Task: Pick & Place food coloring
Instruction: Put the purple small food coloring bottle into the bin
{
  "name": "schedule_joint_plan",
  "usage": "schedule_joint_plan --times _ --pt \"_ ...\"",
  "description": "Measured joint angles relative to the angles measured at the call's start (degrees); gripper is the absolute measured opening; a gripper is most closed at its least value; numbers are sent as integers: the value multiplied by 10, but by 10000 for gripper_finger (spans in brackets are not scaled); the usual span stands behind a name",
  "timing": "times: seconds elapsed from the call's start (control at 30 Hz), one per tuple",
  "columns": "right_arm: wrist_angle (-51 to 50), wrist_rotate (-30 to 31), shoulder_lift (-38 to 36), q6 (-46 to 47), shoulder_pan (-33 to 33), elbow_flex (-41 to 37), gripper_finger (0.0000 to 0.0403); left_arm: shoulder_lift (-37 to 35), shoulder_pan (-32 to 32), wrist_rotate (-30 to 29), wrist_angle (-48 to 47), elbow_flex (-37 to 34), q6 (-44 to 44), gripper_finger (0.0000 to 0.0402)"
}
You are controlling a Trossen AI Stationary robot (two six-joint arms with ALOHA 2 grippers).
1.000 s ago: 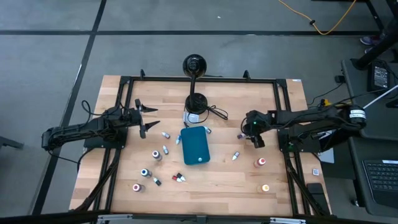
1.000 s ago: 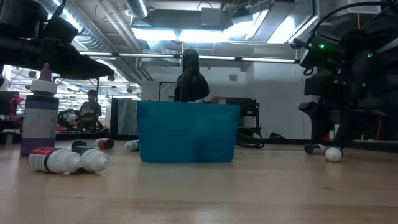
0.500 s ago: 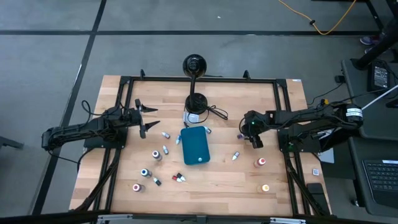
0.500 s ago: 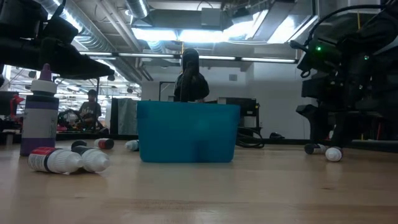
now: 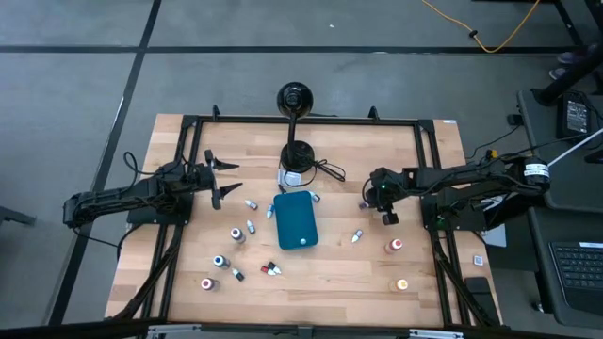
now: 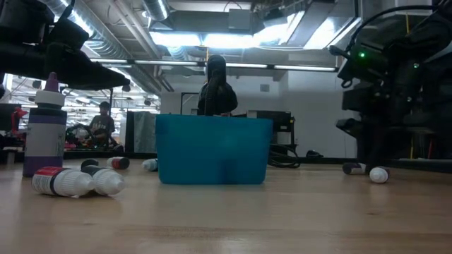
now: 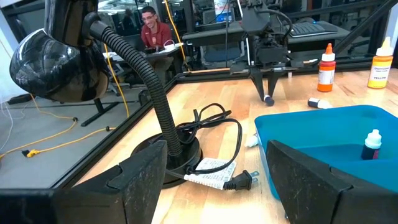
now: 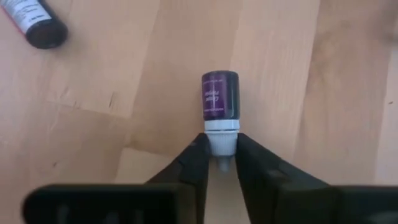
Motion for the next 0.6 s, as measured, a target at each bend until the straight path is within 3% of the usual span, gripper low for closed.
schedule_joint_plan --times 0.2,0.4,0.6 --pt "23 5 0 25 12 3 53 0 0 0 0 0 0 269" --pt "21 60 0 56 46 44 81 0 0 0 0 0 0 269" --pt "-40 97 0 23 94 123 53 0 0 0 0 0 0 269"
